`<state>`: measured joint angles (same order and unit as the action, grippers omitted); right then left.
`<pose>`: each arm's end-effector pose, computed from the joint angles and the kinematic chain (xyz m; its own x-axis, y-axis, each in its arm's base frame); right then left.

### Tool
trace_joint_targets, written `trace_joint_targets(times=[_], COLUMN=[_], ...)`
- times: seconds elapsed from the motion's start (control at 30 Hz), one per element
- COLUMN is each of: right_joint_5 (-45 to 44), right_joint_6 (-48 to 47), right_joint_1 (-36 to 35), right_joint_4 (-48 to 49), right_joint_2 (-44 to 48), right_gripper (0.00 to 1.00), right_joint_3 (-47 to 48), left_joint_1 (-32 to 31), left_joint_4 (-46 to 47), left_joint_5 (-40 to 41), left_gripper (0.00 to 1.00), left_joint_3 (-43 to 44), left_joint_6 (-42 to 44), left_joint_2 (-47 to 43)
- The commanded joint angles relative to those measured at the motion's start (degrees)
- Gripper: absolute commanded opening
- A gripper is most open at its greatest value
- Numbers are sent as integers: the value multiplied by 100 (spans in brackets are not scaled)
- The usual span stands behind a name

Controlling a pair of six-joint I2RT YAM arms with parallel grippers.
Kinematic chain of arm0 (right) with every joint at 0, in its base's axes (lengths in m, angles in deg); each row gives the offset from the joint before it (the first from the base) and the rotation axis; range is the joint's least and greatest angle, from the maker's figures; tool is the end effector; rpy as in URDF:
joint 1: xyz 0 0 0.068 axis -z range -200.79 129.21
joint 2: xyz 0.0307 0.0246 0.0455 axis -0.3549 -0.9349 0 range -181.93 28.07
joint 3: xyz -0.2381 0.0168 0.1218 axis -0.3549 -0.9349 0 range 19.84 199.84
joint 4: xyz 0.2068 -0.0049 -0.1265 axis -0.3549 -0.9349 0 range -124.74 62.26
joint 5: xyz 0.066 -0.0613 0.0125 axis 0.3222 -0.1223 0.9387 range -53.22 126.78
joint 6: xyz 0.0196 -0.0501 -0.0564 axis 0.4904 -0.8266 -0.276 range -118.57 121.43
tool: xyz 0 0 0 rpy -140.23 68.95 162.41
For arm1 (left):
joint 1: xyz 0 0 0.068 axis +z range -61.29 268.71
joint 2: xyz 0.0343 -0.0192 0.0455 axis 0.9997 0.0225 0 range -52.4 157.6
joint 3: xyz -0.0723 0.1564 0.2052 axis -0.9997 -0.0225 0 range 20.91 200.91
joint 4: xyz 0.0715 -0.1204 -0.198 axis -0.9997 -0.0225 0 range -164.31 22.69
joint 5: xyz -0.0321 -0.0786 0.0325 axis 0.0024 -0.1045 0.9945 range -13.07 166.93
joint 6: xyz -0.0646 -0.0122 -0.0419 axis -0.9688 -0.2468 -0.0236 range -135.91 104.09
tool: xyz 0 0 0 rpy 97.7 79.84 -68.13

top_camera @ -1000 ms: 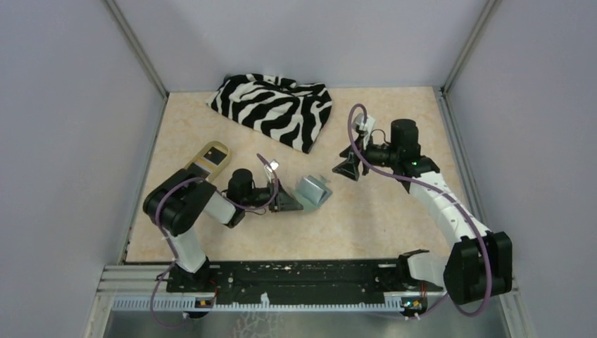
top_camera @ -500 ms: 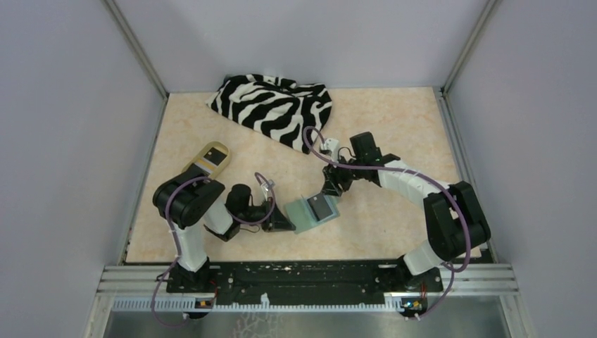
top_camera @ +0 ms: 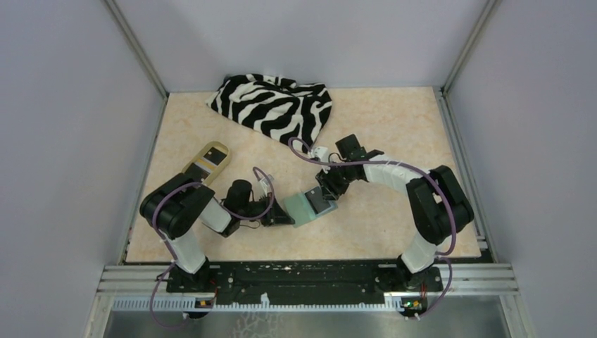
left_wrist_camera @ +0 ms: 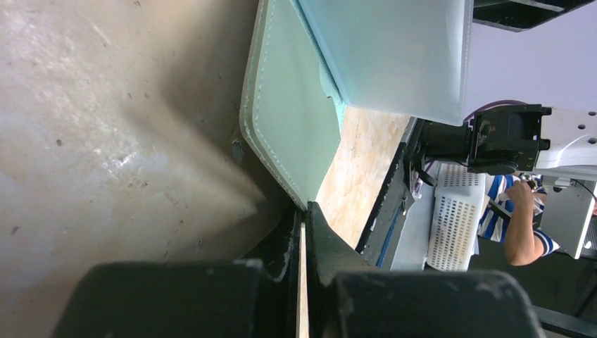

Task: Put the credit cards into the card holder
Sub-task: Open the card holder at the center of the board.

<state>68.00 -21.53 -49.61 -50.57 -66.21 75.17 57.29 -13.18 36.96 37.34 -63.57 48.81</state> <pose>0.2581 0.1814 0.1618 -0.4661 -0.6373 -0.6137 -0.8786 0.4153 0.2360 0.1979 -0.1710 0.0854 -0.9369 -0.0914 -0.3374 0.2653 0.4428 -0.8565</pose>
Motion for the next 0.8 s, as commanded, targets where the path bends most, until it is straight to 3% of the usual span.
trace_joint_targets(times=[0.0, 0.23, 0.77], right_joint_5=[-194, 15, 1777], right_joint_6=[185, 392, 1057], right_joint_1=[-52, -88, -98], right_joint_4=[-67, -284, -269], right_joint_2=[-168, -453, -304], right_gripper=[44, 45, 43], right_joint_3=[332, 526, 624], left_joint_1=[-13, -12, -12], left_joint_4=[-396, -252, -431], left_joint_5=[348, 304, 331], left_gripper=[4, 4, 4], left_joint_3=[53, 67, 274], left_joint_6=[320, 269, 353], left_joint_2=[113, 202, 254])
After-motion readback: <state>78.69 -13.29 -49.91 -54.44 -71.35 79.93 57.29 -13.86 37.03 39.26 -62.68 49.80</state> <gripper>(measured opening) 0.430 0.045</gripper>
